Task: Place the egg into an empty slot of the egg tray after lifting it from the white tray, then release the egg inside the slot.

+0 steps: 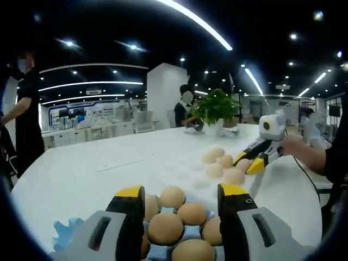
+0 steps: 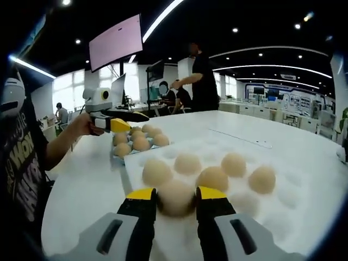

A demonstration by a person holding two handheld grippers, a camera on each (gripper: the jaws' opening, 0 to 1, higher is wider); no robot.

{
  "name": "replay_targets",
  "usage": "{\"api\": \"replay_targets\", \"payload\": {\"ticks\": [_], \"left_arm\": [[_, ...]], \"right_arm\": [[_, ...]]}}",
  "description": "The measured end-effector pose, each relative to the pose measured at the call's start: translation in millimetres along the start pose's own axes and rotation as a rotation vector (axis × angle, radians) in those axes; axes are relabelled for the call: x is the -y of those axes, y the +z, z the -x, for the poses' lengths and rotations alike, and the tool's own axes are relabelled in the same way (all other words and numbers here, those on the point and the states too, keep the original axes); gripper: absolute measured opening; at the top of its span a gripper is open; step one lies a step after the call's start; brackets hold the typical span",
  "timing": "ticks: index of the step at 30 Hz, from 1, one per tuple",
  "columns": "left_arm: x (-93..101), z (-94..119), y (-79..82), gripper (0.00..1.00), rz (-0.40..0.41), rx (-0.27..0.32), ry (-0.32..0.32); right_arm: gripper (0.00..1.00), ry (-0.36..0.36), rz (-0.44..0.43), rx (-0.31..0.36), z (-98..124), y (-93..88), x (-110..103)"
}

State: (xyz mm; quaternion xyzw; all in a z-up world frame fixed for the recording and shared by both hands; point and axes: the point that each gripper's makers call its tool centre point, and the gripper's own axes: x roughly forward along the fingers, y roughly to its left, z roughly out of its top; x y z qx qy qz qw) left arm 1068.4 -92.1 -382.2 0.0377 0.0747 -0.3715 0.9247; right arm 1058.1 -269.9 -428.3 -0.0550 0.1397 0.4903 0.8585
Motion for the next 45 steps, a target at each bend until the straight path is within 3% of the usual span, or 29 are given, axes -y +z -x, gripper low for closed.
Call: {"api": "replay_targets", "payload": {"ticks": [8,17,29,45], "left_arm": [[23.5,-5.6,-0.3,0.54,-0.081,-0.021,-0.053],[38.0,-6.8,-4.4,0.55,-0.139,-0.044,-0.061],[61.5,-14.3,-4.9,0.54,-0.2,-0.044,-0.084],[88.6,-44.2,8.5,0.52,-0.254,0.001,-0.127]], "right_arm": [[0.3,0.0,-0.094,0.042,1.9,4.8,0.5],[0.3,-0.013,-0.107,0.049,3.5,7.2,0.3],[0.3,-0.05,-0.12,0.11,11.8,27.5,4.4],[0.3,-0.003,-0.144,0.21,1.0,63.6,-9.2]]}}
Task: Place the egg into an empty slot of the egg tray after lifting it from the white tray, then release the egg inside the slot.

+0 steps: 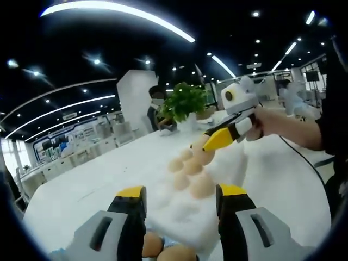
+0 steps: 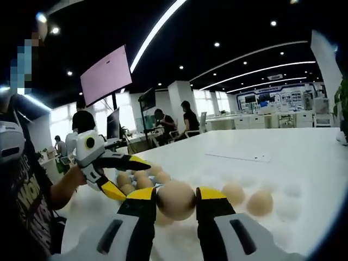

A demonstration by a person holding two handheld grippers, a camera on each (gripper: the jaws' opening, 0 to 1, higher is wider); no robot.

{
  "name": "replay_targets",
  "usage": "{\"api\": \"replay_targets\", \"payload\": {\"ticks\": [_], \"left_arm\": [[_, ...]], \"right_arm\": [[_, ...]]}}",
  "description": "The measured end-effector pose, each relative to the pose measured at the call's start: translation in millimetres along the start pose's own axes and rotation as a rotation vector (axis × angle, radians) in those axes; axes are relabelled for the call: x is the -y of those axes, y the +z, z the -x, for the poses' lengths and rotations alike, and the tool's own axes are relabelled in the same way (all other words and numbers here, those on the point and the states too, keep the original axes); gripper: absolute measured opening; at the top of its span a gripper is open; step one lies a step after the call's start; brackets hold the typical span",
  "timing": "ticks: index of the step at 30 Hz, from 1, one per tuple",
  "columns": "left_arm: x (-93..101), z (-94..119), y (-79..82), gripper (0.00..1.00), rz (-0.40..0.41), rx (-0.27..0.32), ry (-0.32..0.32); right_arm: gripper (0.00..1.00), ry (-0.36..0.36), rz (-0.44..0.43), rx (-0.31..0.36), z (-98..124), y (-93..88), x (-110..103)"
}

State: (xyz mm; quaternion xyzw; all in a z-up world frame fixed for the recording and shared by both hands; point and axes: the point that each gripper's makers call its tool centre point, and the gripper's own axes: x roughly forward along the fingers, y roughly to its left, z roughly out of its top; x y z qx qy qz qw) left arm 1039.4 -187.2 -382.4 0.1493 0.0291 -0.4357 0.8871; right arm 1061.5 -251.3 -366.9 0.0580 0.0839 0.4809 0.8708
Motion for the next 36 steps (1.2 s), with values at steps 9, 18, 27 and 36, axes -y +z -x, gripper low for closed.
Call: {"api": "replay_targets", "payload": {"ticks": [9,18,27,36], "left_arm": [[8.2,-12.1,2.5,0.52,-0.02,0.003,-0.021],[7.2,-16.2,7.8,0.51,-0.026,0.022,-0.012],[13.5,-20.6,7.2,0.5,-0.025,0.016,-0.025],[12.6,-18.6,11.8,0.44,-0.041,0.031,-0.021]], "right_arm": [[0.3,0.032,-0.01,0.025,-12.4,7.6,-15.7],[0.3,0.072,-0.022,0.024,-24.4,6.3,-33.8],[0.3,0.125,-0.025,0.013,-39.4,0.9,-56.6],[0.3,0.156,-0.053,0.001,-42.3,-0.9,-61.4]]}}
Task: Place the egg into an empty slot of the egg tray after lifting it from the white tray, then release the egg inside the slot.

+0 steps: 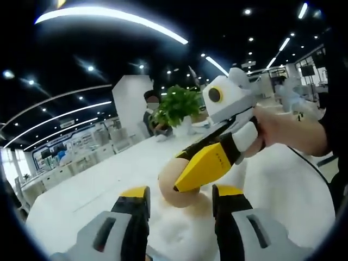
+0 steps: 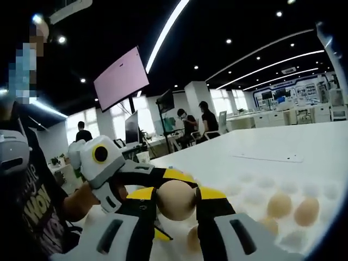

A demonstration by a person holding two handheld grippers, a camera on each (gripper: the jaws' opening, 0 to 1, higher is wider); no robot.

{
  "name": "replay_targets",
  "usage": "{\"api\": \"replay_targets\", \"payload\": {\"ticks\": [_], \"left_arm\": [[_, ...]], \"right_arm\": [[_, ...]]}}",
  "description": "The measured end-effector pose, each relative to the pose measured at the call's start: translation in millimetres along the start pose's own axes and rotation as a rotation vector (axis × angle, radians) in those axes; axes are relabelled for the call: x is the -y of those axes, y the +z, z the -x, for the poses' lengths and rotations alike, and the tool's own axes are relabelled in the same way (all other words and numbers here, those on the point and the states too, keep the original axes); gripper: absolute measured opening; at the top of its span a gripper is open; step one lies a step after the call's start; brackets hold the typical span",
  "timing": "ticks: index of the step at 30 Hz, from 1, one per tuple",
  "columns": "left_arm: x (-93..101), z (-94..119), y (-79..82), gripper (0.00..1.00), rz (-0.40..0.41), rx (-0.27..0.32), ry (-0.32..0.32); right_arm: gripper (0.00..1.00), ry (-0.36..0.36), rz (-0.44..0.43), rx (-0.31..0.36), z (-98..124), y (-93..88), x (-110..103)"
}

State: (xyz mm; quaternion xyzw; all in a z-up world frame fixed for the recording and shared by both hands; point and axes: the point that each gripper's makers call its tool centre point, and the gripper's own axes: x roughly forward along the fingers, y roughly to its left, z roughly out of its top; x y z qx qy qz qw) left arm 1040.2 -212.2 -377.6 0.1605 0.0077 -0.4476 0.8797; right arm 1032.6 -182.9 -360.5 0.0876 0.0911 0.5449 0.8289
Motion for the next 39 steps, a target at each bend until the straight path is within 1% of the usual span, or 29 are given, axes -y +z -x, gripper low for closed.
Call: {"api": "replay_targets", "payload": {"ticks": [3,6,9,11,16,19,23,28,29,32,33,35,39], "left_arm": [[2.8,0.0,1.2,0.36,-0.009,0.004,-0.016],[2.3,-0.4,0.7,0.36,-0.025,-0.002,-0.01],[0.9,-0.2,1.6,0.34,-0.036,-0.001,-0.004],[0.5,0.1,1.1,0.32,-0.045,-0.007,-0.005],[1.7,1.2,1.2,0.32,-0.055,-0.013,-0.008],[2.0,1.9,0.9,0.31,-0.074,-0.021,-0.01],[1.7,3.0,1.0,0.31,-0.072,-0.022,-0.014],[-0.8,6.5,2.9,0.31,-0.043,-0.01,-0.021],[-1.4,7.4,2.5,0.31,-0.037,-0.012,-0.019],[-7.6,10.9,-0.3,0.31,-0.03,-0.018,-0.005],[-7.8,12.2,-0.2,0.31,-0.024,-0.018,-0.003],[-9.9,14.0,-0.8,0.31,-0.015,-0.017,0.002],[-13.1,17.2,-2.6,0.31,-0.013,-0.025,0.013]], "right_arm": [[0.3,0.008,-0.025,0.002,-1.6,-1.1,0.6],[0.3,0.021,-0.042,-0.004,-3.1,-3.6,-1.4],[0.3,0.038,-0.056,-0.016,-4.6,-7.2,-4.5],[0.3,0.042,-0.068,-0.014,-4.6,-7.7,-4.9],[0.3,0.058,-0.102,-0.013,-3.7,-8.7,-5.9],[0.3,0.069,-0.119,-0.01,-3.3,-10.5,-5.9],[0.3,0.084,-0.123,-0.006,-3.4,-10.7,-8.4],[0.3,0.101,-0.103,-0.001,-1.2,-8.5,-11.6],[0.3,0.102,-0.089,0.023,2.1,-3.5,-11.9],[0.3,0.098,-0.1,0.057,7.6,4.7,-8.5],[0.3,0.085,-0.104,0.068,9.9,7.2,-4.8],[0.3,0.058,-0.105,0.081,13.2,10.0,4.3],[0.29,0.044,-0.125,0.098,17.6,12.8,12.9]]}}
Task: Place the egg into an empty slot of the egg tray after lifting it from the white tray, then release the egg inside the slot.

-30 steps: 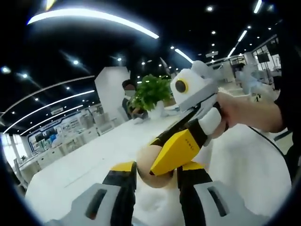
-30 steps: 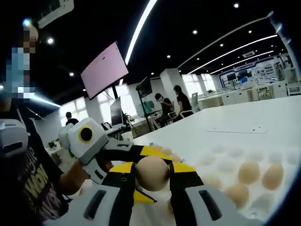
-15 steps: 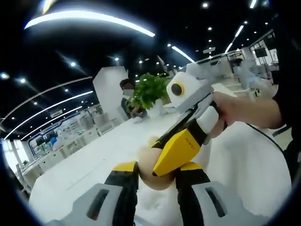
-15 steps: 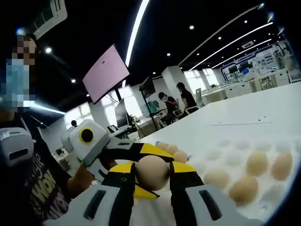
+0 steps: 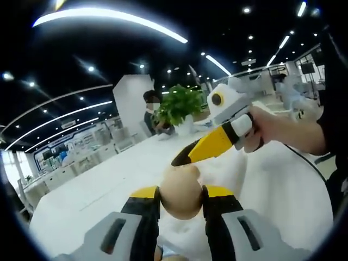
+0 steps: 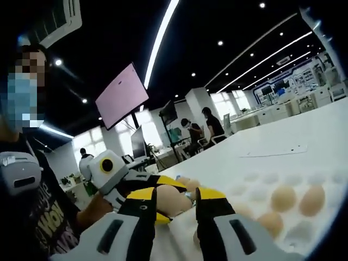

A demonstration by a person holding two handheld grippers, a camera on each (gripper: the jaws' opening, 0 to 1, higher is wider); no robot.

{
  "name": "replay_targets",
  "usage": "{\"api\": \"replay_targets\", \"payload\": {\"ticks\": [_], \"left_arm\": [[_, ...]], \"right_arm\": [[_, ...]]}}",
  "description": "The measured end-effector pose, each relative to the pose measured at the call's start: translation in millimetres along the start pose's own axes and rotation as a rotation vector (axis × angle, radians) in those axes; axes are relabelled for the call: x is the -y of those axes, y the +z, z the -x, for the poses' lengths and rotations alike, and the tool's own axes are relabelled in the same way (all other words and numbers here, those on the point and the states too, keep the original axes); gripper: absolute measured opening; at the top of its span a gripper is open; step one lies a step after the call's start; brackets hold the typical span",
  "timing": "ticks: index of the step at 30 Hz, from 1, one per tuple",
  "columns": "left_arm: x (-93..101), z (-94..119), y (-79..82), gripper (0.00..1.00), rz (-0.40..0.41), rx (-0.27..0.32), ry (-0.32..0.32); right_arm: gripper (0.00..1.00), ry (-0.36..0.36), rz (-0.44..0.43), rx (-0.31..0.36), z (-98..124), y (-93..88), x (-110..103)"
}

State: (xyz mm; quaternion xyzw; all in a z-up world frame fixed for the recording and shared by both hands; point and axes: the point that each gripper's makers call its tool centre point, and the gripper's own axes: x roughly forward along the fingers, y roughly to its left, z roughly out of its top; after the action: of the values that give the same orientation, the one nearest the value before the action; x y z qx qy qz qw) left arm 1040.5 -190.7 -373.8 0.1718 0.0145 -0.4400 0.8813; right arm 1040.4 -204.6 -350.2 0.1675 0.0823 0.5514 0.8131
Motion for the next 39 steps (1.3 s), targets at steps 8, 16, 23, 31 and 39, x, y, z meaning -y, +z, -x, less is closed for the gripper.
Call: {"api": "replay_targets", "payload": {"ticks": [8,16,23,31,39], "left_arm": [[-8.1,10.4,-2.7,0.31,0.003,-0.005,0.028],[-18.0,24.3,-6.9,0.31,0.026,-0.009,0.054],[-29.3,42.6,-15.9,0.31,0.032,-0.026,0.102],[-38.7,58.8,-26.4,0.31,0.043,-0.046,0.143],[-47.4,76.3,-32.7,0.31,0.052,-0.052,0.18]], "right_arm": [[0.29,-0.012,0.006,-0.002,-0.5,0.7,7.1],[0.29,-0.03,0.007,-0.005,1.4,1.5,18.6],[0.29,-0.034,0.004,-0.015,-0.1,-2.6,19.6],[0.29,-0.031,0.012,-0.035,-1.7,-7.6,16.2],[0.29,-0.04,0.003,-0.037,0.8,-10.7,17.6]]}}
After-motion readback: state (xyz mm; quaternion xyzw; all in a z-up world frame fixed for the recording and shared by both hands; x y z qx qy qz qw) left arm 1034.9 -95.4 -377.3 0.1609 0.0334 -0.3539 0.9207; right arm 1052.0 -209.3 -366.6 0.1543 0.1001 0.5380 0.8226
